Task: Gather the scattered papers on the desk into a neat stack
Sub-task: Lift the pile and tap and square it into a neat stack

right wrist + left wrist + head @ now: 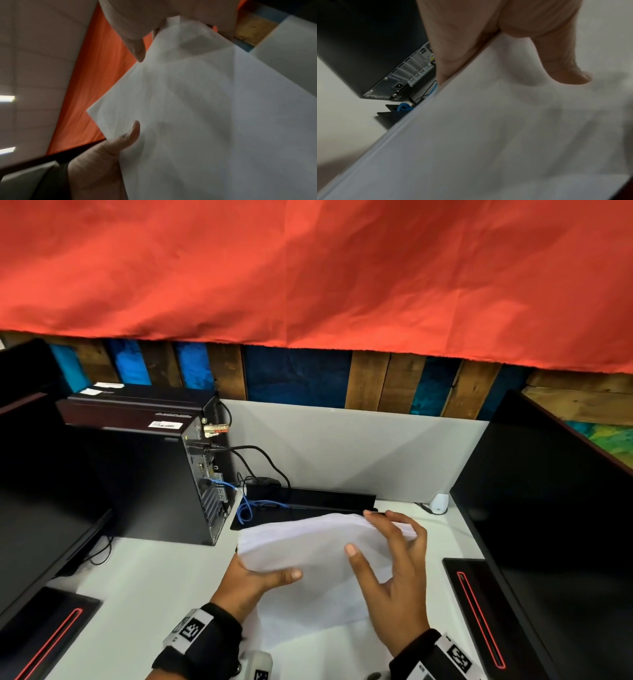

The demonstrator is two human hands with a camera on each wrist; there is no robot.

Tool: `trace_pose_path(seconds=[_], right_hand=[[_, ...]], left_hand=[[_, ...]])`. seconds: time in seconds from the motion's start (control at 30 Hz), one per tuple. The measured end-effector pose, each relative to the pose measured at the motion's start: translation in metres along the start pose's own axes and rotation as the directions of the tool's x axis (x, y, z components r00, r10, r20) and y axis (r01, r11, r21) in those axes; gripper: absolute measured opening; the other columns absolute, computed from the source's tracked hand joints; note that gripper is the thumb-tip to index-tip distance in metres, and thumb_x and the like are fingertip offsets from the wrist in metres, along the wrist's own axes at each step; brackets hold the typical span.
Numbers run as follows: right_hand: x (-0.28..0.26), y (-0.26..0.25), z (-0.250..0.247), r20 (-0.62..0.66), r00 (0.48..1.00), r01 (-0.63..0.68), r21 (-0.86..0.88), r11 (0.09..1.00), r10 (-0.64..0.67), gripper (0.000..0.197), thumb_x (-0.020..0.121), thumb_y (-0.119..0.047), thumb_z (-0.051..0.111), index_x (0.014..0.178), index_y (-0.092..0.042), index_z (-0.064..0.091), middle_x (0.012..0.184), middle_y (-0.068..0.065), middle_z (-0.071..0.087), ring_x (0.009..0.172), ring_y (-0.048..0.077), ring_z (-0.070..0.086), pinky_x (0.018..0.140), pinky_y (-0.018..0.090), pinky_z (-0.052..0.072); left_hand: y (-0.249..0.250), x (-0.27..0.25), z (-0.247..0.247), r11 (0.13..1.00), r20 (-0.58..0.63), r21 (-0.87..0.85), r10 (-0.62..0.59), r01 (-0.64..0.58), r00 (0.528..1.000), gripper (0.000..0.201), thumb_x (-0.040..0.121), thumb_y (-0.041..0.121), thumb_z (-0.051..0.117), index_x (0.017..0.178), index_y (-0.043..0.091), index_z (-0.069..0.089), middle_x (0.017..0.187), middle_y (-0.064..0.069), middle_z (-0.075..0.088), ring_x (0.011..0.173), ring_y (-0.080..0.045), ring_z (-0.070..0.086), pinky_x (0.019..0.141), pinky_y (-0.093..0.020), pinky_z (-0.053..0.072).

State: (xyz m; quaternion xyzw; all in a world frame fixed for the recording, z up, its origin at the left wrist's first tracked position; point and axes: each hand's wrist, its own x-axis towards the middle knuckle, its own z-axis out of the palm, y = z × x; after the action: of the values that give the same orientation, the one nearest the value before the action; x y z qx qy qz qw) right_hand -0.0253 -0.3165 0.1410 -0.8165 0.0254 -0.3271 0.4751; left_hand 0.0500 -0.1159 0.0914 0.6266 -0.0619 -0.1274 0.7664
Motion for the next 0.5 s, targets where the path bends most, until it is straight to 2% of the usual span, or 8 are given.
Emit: trace_pose_path(seconds=[0.03,0.13,0.2,0.27,0.3,0.37,0.43,0.5], right_hand=[[-0.0002,0.0012,-0.0001,0.001,1.000,-0.002,-0.006,1.000,0.002,0.038,0.079,-0.040,0.065,0.117,-0.041,0.058,0.124,-0.008,0.040,0.124,0.005,0.044,0.100,0.009,0.035],[0.0021,0.0025,-0.0007,-0.068,0.995,-0.079,0.008,0.997,0.080,0.038,0.082,-0.032,0.068,0.114,-0.044,0.053,0.123,-0.015,0.039,0.121,0.002,0.044,0.100,0.018,0.037],[0.0006,-0.0001,0.0002,-0.023,0.999,-0.030,-0.028,0.999,0.030,0.037,0.081,-0.032,0.066,0.113,-0.045,0.054,0.122,-0.012,0.040,0.122,0.002,0.044,0.099,0.010,0.035],[0.0000,-0.0007,0.0008,0.013,0.999,-0.030,-0.005,1.000,0.030,0.038,0.081,-0.028,0.066,0.115,-0.044,0.057,0.123,-0.010,0.040,0.122,0.004,0.045,0.098,0.004,0.033],[0.0016,-0.0001,0.0011,0.001,0.998,-0.061,0.034,0.998,0.061,0.041,0.083,-0.025,0.067,0.118,-0.043,0.056,0.124,-0.010,0.041,0.122,0.004,0.045,0.100,0.008,0.034],[0.0053,0.0020,0.0003,-0.030,0.988,-0.149,0.124,0.981,0.154,0.053,0.086,-0.018,0.065,0.129,-0.041,0.046,0.126,-0.011,0.043,0.123,0.005,0.044,0.105,0.021,0.035],[0.0065,0.0024,0.0003,-0.031,0.979,-0.191,0.192,0.963,0.200,0.068,0.087,-0.015,0.063,0.139,-0.042,0.030,0.125,-0.010,0.047,0.124,0.009,0.045,0.104,0.028,0.036],[0.0043,0.0024,0.0015,-0.052,0.964,-0.238,0.252,0.938,0.259,0.075,0.088,-0.016,0.062,0.143,-0.041,0.020,0.128,-0.009,0.049,0.126,0.013,0.046,0.107,0.033,0.038]], left_hand=[[0.0002,0.0002,0.0003,1.000,-0.001,-0.005,-0.001,0.001,1.000,0.081,0.029,0.024,0.095,0.106,0.014,0.069,0.103,-0.006,0.076,0.097,-0.021,0.072,0.078,-0.027,0.059],[0.0022,-0.0016,0.0038,1.000,0.048,-0.016,-0.006,0.007,0.999,0.070,0.030,0.025,0.095,0.096,0.017,0.075,0.100,-0.006,0.077,0.096,-0.022,0.072,0.072,-0.023,0.058],[0.0018,-0.0015,0.0045,1.000,0.006,-0.015,0.008,-0.008,1.000,0.070,0.032,0.020,0.093,0.098,0.019,0.073,0.099,-0.003,0.077,0.092,-0.017,0.073,0.070,-0.021,0.058],[-0.0004,0.0005,0.0044,1.000,-0.031,-0.020,0.004,-0.005,1.000,0.078,0.030,0.024,0.093,0.104,0.016,0.070,0.101,-0.005,0.076,0.095,-0.020,0.072,0.071,-0.024,0.058],[-0.0007,0.0007,0.0047,1.000,-0.035,-0.029,0.000,-0.001,0.999,0.080,0.028,0.029,0.095,0.104,0.015,0.070,0.102,-0.006,0.076,0.096,-0.022,0.072,0.072,-0.025,0.058],[-0.0001,0.0002,0.0054,0.999,-0.036,-0.042,0.001,-0.002,0.999,0.071,0.029,0.032,0.095,0.096,0.019,0.075,0.101,-0.006,0.076,0.095,-0.022,0.072,0.073,-0.025,0.059],[0.0014,-0.0018,0.0068,0.999,-0.037,-0.035,0.008,-0.009,0.999,0.058,0.034,0.030,0.092,0.090,0.026,0.077,0.099,-0.004,0.077,0.093,-0.020,0.073,0.077,-0.027,0.059],[0.0016,-0.0028,0.0079,0.999,-0.040,-0.046,0.016,-0.018,0.999,0.060,0.029,0.037,0.094,0.087,0.028,0.078,0.098,-0.005,0.077,0.092,-0.021,0.073,0.078,-0.029,0.059]])
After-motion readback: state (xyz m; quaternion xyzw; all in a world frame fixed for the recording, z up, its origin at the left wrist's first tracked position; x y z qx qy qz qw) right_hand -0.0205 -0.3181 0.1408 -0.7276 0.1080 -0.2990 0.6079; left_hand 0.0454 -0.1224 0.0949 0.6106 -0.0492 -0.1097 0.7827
